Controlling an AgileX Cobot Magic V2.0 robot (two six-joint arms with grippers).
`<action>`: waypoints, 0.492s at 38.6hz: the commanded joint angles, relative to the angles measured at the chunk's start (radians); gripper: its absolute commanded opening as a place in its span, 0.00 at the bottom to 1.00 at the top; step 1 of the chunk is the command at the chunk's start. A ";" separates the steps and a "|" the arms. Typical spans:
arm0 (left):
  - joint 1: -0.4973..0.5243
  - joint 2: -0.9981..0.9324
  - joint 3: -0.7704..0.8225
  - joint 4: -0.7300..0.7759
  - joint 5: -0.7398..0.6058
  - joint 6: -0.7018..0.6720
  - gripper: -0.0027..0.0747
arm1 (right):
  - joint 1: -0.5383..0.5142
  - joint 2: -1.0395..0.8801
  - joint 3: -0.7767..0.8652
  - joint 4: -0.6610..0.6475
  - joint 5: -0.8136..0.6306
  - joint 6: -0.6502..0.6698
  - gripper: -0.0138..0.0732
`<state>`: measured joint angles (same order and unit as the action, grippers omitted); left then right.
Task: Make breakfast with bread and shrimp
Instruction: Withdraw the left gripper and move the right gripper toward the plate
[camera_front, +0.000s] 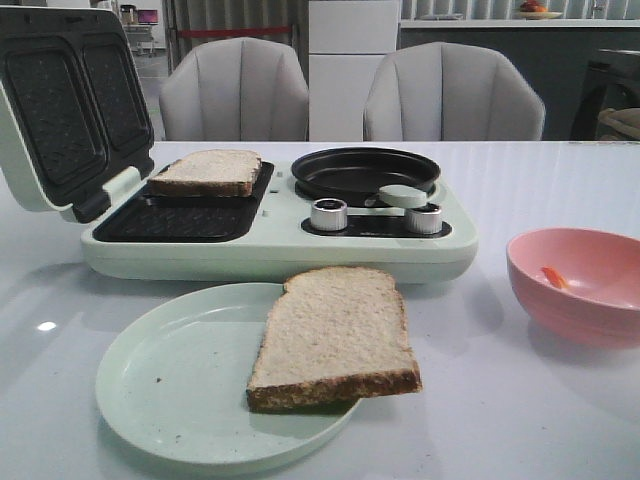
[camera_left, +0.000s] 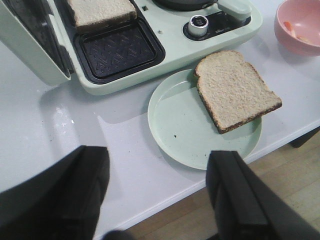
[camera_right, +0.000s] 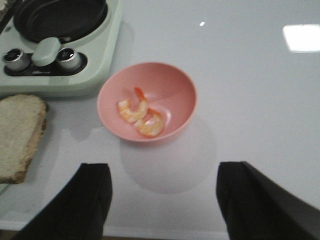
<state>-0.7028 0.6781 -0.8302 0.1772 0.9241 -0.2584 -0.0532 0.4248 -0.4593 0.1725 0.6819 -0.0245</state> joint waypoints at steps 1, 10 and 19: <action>-0.008 0.000 -0.025 0.003 -0.074 -0.003 0.65 | 0.010 0.081 -0.025 0.151 -0.005 -0.050 0.79; -0.008 0.000 -0.025 0.003 -0.099 -0.003 0.65 | 0.080 0.288 -0.025 0.523 0.050 -0.310 0.79; -0.008 0.000 -0.025 0.003 -0.100 -0.003 0.65 | 0.194 0.510 -0.025 0.782 -0.013 -0.494 0.79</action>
<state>-0.7028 0.6781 -0.8302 0.1772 0.8979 -0.2584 0.1084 0.8716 -0.4593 0.8338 0.7230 -0.4479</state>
